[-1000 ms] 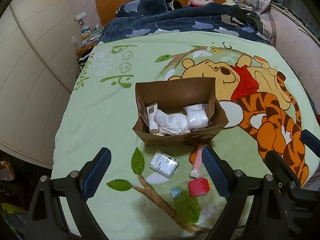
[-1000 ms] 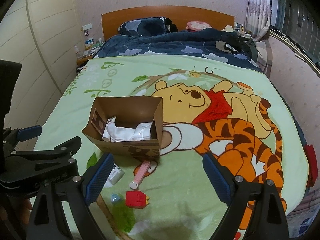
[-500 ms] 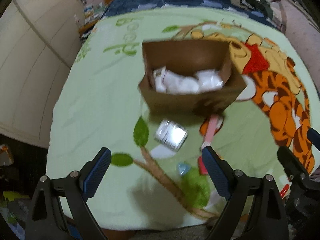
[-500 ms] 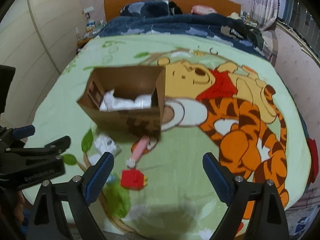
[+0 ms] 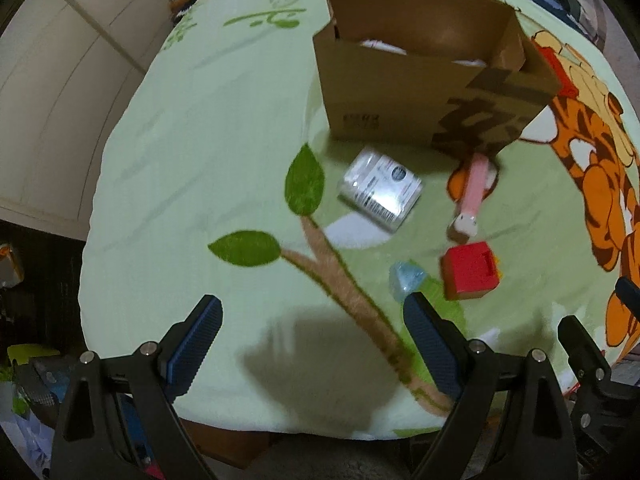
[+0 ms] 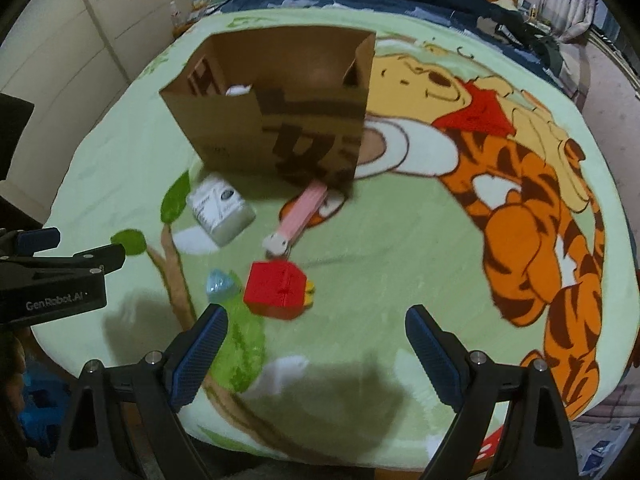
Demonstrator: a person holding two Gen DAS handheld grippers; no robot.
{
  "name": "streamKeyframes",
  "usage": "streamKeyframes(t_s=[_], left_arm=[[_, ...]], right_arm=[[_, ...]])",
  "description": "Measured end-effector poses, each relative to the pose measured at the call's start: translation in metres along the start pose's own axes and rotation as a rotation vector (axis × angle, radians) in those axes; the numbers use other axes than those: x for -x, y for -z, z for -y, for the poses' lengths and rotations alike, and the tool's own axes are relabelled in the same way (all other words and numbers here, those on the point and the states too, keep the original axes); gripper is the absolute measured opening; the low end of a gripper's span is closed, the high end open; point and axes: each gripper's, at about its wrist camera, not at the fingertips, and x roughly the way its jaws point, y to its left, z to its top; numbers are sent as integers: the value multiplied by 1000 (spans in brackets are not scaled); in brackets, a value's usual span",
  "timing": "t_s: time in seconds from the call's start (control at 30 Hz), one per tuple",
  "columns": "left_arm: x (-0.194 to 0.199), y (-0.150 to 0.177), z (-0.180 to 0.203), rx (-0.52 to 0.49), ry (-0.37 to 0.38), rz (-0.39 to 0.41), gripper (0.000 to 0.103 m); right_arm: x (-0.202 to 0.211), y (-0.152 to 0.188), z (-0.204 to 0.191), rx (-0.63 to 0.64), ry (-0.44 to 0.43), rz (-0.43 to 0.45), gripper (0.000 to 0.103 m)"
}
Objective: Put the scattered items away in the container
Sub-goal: 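Withdraw both tools from the box toward the pill bottle and red block, then grasp the white cotton-swab container with the left tool while the right tool grasps the red block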
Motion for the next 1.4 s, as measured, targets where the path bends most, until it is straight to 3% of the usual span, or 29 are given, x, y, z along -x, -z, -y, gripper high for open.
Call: streamKeyframes(t_s=[0.3,0.5,0.77,1.07,1.17,1.23,1.27,1.4], left_arm=[[-26,1,-1,35,17,-59,93],[-44,-27,3,189,104,-90,93],[-96,-68,29,327,114,-119,93],[-138,-83,36,550,140,-109,93],[-154,-89,41,573,113,-133,93],[-166,-92,44,573,94,-154,87],[-169,-93,45,567,101,-159,72],[-165,-89,41,520,123,-138,68]], right_arm=[[-13,10,-6,7,-10,-36,93],[-16,10,-4,7,-1,-46,93],[-24,21,13,-15,20,-77,93],[-33,42,37,-43,47,-126,93],[-34,47,42,-46,53,-139,93],[-35,50,45,-41,61,-145,93],[-36,51,46,-40,62,-148,93],[-39,51,50,-46,58,-157,93]])
